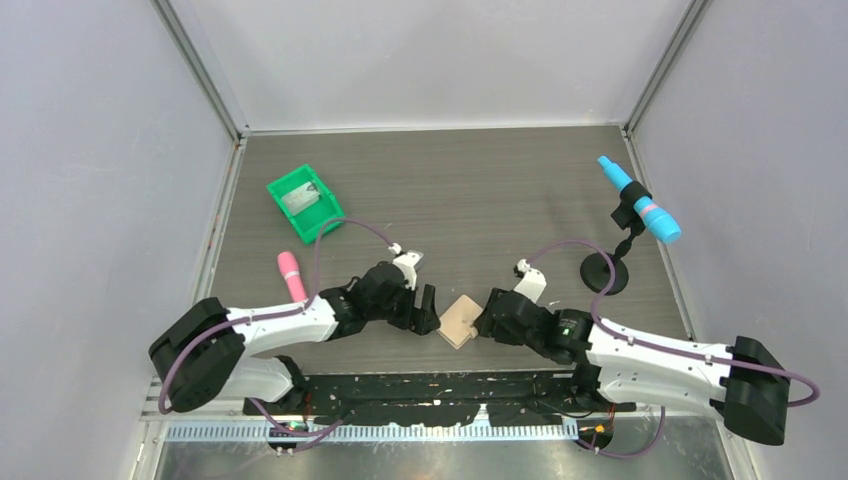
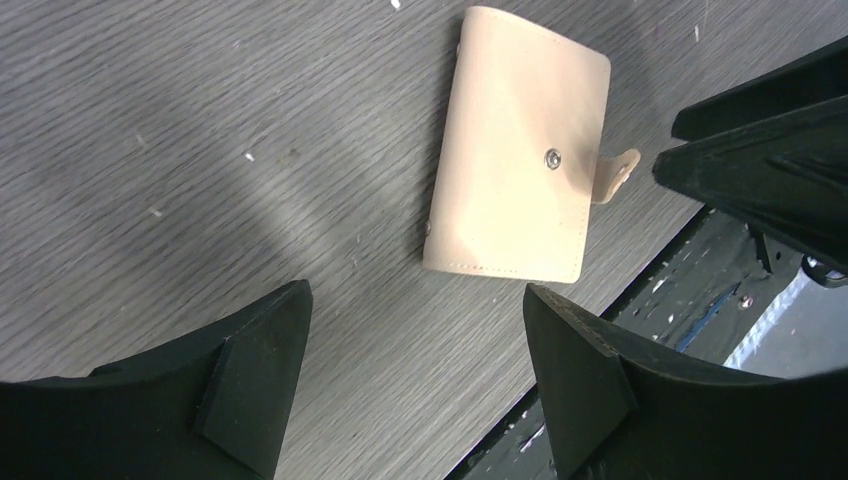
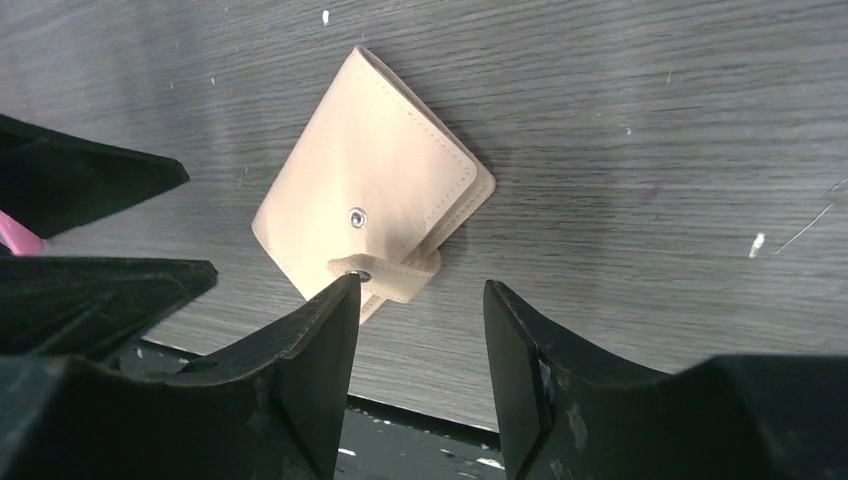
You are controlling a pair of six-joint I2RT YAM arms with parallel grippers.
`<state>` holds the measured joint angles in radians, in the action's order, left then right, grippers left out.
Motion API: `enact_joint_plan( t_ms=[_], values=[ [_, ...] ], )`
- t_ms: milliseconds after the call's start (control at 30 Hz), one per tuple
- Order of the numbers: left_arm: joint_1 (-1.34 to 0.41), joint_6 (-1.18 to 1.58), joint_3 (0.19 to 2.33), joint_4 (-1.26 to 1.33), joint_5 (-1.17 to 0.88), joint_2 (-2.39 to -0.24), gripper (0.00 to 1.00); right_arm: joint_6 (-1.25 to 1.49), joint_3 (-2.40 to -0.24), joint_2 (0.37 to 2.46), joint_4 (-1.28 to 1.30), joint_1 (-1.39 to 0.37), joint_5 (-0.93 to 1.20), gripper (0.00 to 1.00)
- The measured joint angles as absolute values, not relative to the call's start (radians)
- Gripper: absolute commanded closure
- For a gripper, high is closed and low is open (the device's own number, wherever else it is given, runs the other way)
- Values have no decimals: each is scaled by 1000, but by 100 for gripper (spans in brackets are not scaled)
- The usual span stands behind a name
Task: Take the credit cards out of the card holder
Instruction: Open the card holder at the center of the board.
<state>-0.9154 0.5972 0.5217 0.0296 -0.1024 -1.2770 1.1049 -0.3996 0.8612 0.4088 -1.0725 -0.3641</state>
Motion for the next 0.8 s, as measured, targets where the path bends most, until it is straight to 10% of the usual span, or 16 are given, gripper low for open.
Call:
enact_joint_plan(
  t_ms=[400, 800],
  values=[
    [-941, 648, 521, 159, -143, -1359, 22, 1251, -520, 1086, 420, -1073, -367, 35],
    [-1010, 694, 514, 214, -125, -1393, 26, 1205, -506, 1115, 396, -1073, -388, 64]
  ],
)
